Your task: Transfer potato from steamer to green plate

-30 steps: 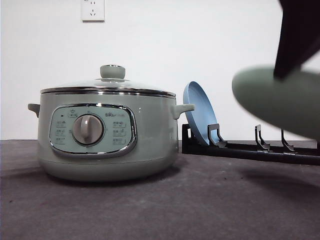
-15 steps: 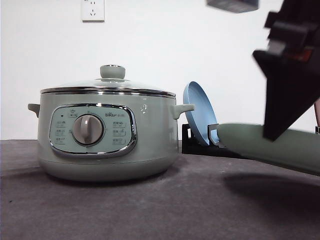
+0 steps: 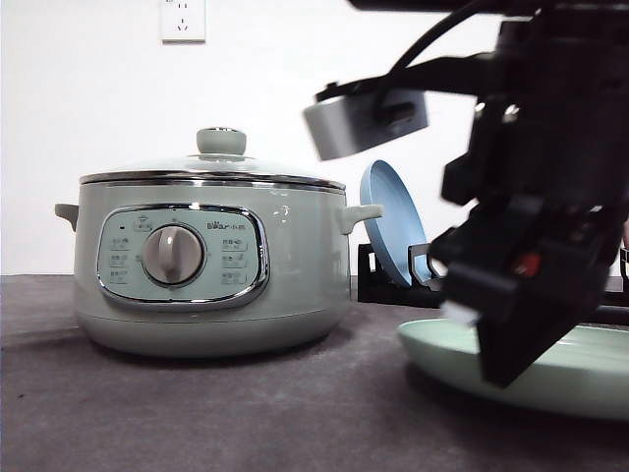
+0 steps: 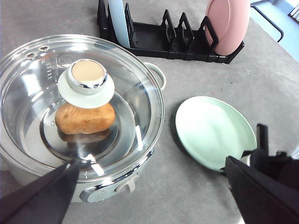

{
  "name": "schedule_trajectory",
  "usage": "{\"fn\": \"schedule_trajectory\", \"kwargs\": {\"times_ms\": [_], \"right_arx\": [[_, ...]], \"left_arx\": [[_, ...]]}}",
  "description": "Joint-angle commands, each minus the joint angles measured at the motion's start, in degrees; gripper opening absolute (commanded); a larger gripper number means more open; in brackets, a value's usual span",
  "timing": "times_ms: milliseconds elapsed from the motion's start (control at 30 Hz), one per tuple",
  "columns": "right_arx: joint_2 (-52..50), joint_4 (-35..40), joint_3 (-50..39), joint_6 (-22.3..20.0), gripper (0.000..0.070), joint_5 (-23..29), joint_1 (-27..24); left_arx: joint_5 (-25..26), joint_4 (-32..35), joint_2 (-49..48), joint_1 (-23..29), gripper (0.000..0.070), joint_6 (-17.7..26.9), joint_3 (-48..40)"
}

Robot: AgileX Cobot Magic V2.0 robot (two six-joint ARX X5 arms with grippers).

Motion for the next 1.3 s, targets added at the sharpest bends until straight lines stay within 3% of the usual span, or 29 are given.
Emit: {"fn": "schedule_trajectory", "kwargs": {"times_ms": [0,333,433,633,833,1000,1267], "right_arx": [[1.7,1.4,0.5,1.2,0.0004,-0.3,1.4],[3.6,3.2,0.5,2.6,0.0035,0.8,2.5],[3.1,3.1,0.6,2.7,0.0193,1.0,2.4],[0.6,-0.4,3.9,2.7,0.0407,-1.1,2.3],[-4.6,-5.2,11.0,1.7,0.0419,-9.1,0.3],[-9.8,-5.9,16.8,0.6,0.0419,-16.9,-4.7],[-20.9,-6.9,19.7,-2.2,0.0418,-23.3,-20.4]], "left_arx": [[0.3,0.5,0.5,-0.2,0.0634,0.7,1.4],[0.3,0.5,0.5,-0.2,0.0634,0.7,1.4],[0.3,0.5,0.5,-0.2,0.0634,0.7,1.4],[0.3,0.5,0.5,-0.2,0.0634,0.8,1.4],[0.3,0.5,0.5,-0.2,0.0634,0.8,1.4],[0.3,0.5,0.5,-0.2,0.0634,0.8,1.4],[0.3,0.3,0.5,-0.2,0.0635,0.8,1.4]]}}
